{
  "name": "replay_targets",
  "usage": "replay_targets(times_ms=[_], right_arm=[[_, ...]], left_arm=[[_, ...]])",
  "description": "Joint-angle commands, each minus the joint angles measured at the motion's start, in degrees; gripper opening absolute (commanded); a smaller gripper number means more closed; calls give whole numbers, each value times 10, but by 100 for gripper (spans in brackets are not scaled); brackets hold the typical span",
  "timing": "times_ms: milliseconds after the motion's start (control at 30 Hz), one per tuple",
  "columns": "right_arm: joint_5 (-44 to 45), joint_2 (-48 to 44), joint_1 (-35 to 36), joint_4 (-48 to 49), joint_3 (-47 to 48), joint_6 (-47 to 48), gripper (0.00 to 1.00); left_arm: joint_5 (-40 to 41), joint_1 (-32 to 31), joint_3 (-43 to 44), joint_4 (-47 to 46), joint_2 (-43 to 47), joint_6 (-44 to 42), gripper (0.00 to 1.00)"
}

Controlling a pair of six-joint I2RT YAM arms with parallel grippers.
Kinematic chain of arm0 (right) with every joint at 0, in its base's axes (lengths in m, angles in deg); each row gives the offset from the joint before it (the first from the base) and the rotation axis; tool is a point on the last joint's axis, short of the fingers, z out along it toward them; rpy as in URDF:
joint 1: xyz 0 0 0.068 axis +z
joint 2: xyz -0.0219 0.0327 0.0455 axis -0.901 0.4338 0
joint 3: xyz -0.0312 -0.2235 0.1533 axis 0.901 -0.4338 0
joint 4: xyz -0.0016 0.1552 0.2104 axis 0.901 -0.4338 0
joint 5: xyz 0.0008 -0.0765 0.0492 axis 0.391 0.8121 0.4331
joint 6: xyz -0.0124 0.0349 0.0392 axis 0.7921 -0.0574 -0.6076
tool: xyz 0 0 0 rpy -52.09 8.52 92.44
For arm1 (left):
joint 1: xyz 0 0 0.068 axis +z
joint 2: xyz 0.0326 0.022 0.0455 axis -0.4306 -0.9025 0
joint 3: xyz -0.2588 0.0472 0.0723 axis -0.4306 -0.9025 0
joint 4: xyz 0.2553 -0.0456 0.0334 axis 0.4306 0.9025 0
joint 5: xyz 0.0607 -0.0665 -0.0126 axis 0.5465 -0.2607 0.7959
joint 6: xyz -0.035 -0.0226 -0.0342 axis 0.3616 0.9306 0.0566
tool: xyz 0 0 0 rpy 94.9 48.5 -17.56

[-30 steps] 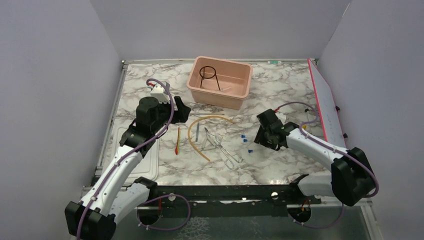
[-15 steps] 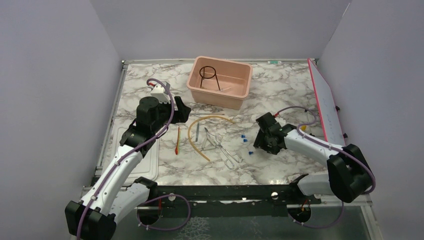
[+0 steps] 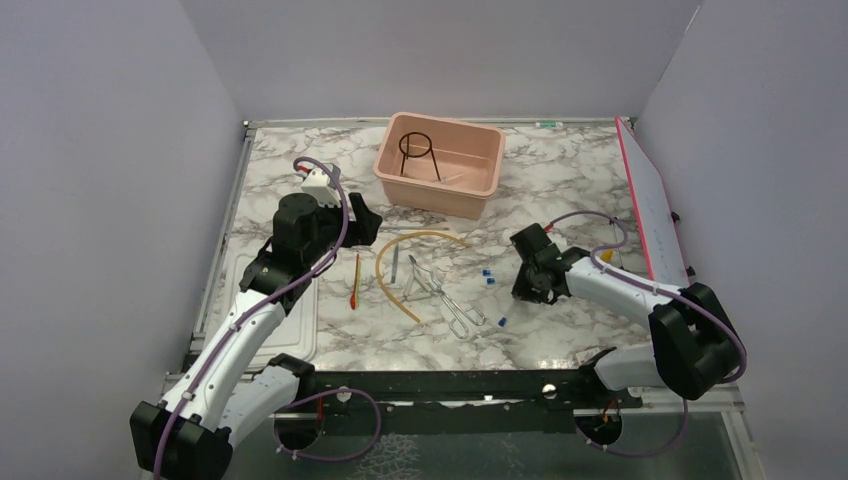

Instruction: Organize the chemistry lab equipment

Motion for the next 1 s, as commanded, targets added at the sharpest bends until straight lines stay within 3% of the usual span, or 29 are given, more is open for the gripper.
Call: replay_targets(times_ms=[0,133,333,567,667,767,967], right_arm=[[-24,12,7,23,-12,27,20],[-25,13,15,25,-7,53,20],[-8,16,47,-8,5,42,42],[-12,28,98,-31,-8,-16,46],[-26,34,114,-16,-17,-29,40],[-24,45,121,-4,-12,-24,26],[3,33,142,10,33,62,10]], left_arm=[[-15,2,-8,-12,0,4,79],[-17,2,-8,-12,-1,5,79],[-18,2,-7,-12,-2,6,79],[-19,3,-8,-12,-1,6,79],[-19,3,-7,-12,-2,6,79],[-21,3,-8,-13,-3,7,79],[-37,3,-11,-18,-8,14,79]])
